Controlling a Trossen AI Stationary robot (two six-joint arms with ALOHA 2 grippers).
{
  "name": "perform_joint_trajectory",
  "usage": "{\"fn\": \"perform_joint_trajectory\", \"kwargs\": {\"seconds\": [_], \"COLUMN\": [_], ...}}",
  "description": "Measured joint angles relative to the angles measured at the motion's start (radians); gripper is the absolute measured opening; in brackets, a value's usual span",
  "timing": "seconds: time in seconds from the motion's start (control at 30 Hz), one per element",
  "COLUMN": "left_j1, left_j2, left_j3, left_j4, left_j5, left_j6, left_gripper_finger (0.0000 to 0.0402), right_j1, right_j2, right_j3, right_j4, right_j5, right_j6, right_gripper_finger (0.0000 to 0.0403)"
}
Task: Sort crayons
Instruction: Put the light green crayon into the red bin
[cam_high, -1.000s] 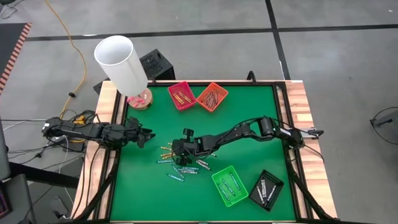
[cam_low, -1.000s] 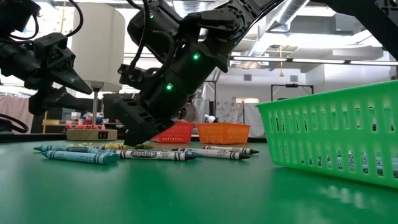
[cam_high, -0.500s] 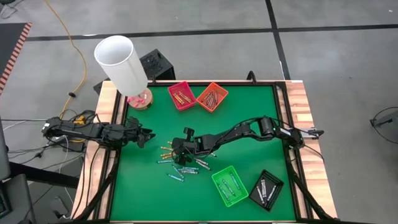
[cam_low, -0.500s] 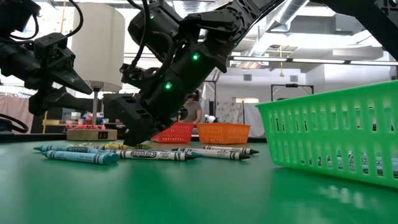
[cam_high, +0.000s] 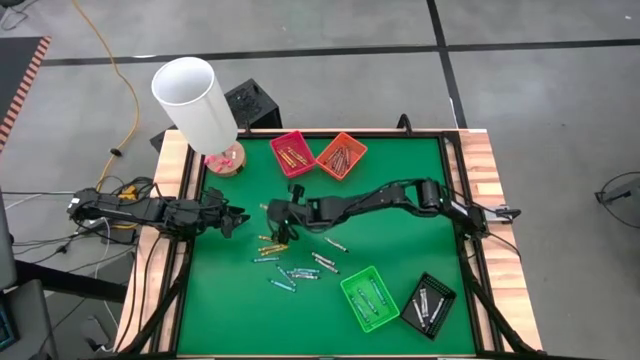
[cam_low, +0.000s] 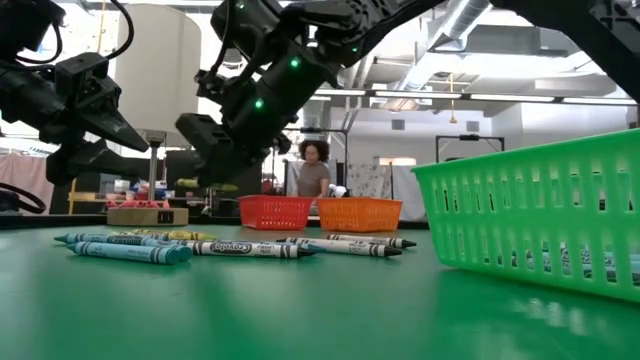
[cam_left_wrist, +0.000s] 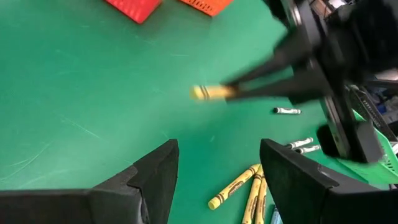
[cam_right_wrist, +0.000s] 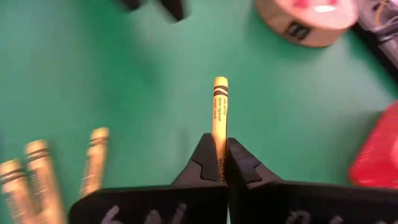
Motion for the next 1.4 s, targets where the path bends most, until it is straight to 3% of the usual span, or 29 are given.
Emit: {"fn": "perform_joint_trajectory", "kwargs": {"seconds": [0.33, 0.53, 1.0, 1.4], "left_j1": [0.0, 0.0, 0.0, 0.0], "left_j2": [0.0, 0.0, 0.0, 0.0], "left_j3": [0.0, 0.0, 0.0, 0.0], "left_j4": [0.0, 0.0, 0.0, 0.0], "left_j5": [0.0, 0.001, 0.001, 0.001], "left_j6": [0.0, 0.0, 0.0, 0.0], "left_gripper_finger": [0.0215, 0.0215, 0.0215, 0.0215], "right_j1": [-0.122, -0.196, -0.335, -0.338], "right_j2": [-0.001, -0.001, 0.005, 0.006], "right_j3": [0.106, 0.109, 0.108, 0.07], "right_j4": [-0.028, -0.034, -0.138, -0.159], "right_j5": [0.011, 0.082, 0.028, 0.025], "right_j6": [-0.093, -0.089, 0.211, 0.245], "right_gripper_finger": [0.0002, 0.0001, 0.0001, 0.0007]}}
